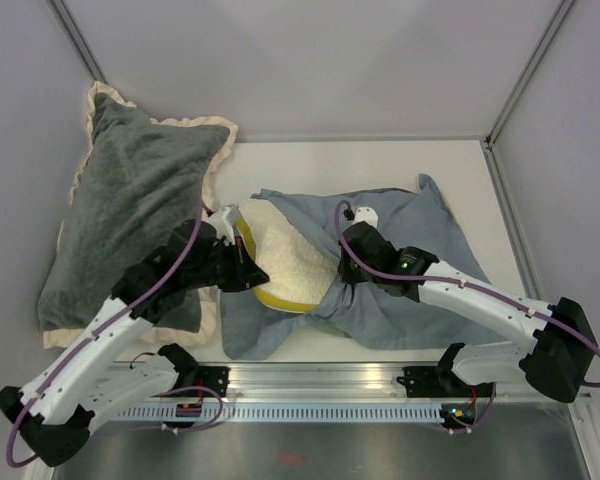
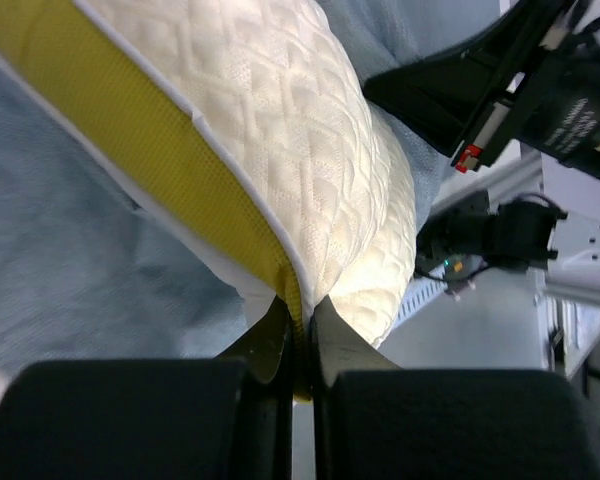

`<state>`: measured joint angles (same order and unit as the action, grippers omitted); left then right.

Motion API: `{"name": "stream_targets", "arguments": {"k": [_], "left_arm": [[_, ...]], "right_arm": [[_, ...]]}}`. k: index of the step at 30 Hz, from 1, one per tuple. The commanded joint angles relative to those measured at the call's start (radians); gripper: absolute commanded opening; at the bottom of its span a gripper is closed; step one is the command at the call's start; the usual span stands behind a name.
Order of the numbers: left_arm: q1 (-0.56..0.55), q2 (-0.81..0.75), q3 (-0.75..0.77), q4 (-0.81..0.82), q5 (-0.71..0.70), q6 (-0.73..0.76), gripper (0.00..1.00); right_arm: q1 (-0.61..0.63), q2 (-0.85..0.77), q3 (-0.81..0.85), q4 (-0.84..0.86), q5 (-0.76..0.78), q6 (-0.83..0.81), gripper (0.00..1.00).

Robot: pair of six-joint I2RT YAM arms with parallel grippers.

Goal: Remove the pillowcase from the pillow

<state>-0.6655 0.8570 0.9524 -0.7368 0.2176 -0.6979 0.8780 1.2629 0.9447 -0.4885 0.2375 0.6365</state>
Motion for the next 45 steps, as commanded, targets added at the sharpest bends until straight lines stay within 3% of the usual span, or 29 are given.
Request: {"name": "stream_targets", "arguments": {"k": [1,6,12,15,16,18,19,20,22,34,36,38,39,40,41,45], "left_arm": [[-0.002,-0.136,0.172,-0.158,-0.237,0.018,0.02],[-0.002,-0.303,0.31,-0.251,-0.435,-0.005,0.02],[-0.002,-0.44,0.287,-0.277,-0.477,-0.02,0.02],[-0.002,-0.435,0.232,-0.259,-0.422,-0.015,0.02],[-0.002,-0.429,0.223,-0.262,-0.417,-0.015,0.02],[-0.002,-0.423,0.209,-0.266,-0.432,-0.012,0.02],[-0.002,-0.424,0.207,-0.277,-0.441,-0.009,0.02],[-0.002,-0.427,0.21,-0.285,-0.451,-0.002,0.02],[-0.002,-0.434,0.213,-0.302,-0.468,0.005,0.02],[-0.002,-0.483,0.16,-0.32,-0.422,-0.014,0.02],[-0.002,-0.486,0.163,-0.329,-0.423,-0.014,0.02],[-0.002,-0.486,0.154,-0.334,-0.425,-0.012,0.02],[-0.002,-0.483,0.154,-0.334,-0.423,-0.012,0.02],[-0.002,-0.477,0.141,-0.331,-0.422,-0.011,0.02],[-0.002,-0.472,0.129,-0.326,-0.406,-0.009,0.02],[-0.002,-0.44,0.043,-0.258,-0.342,-0.006,0.02]], "right_arm": [[-0.04,-0.017,-0.037,-0.087,0.224,0.049,0.0],[-0.137,-0.066,-0.089,-0.096,0.232,0.042,0.0],[-0.185,-0.034,-0.078,-0.076,0.214,-0.009,0.0],[-0.185,-0.014,-0.057,0.01,-0.053,-0.099,0.07],[-0.185,-0.013,-0.047,0.031,-0.117,-0.122,0.3],[-0.185,-0.025,-0.006,0.028,-0.164,-0.115,0.62],[-0.186,-0.034,0.014,-0.008,-0.129,-0.098,0.97],[-0.186,-0.045,0.029,-0.027,-0.021,-0.097,0.98],[-0.201,-0.042,0.086,-0.067,0.054,-0.098,0.98],[-0.387,0.413,0.374,-0.093,0.106,-0.172,0.94],[-0.393,0.414,0.381,-0.075,0.045,-0.179,0.93],[-0.392,0.353,0.312,0.011,-0.233,-0.19,0.92],[-0.39,0.328,0.287,0.036,-0.234,-0.192,0.92],[-0.393,0.284,0.264,0.051,-0.37,-0.19,0.92],[-0.392,0.261,0.218,0.063,-0.395,-0.184,0.97],[-0.387,0.162,0.129,0.042,-0.464,-0.17,0.98]]}}
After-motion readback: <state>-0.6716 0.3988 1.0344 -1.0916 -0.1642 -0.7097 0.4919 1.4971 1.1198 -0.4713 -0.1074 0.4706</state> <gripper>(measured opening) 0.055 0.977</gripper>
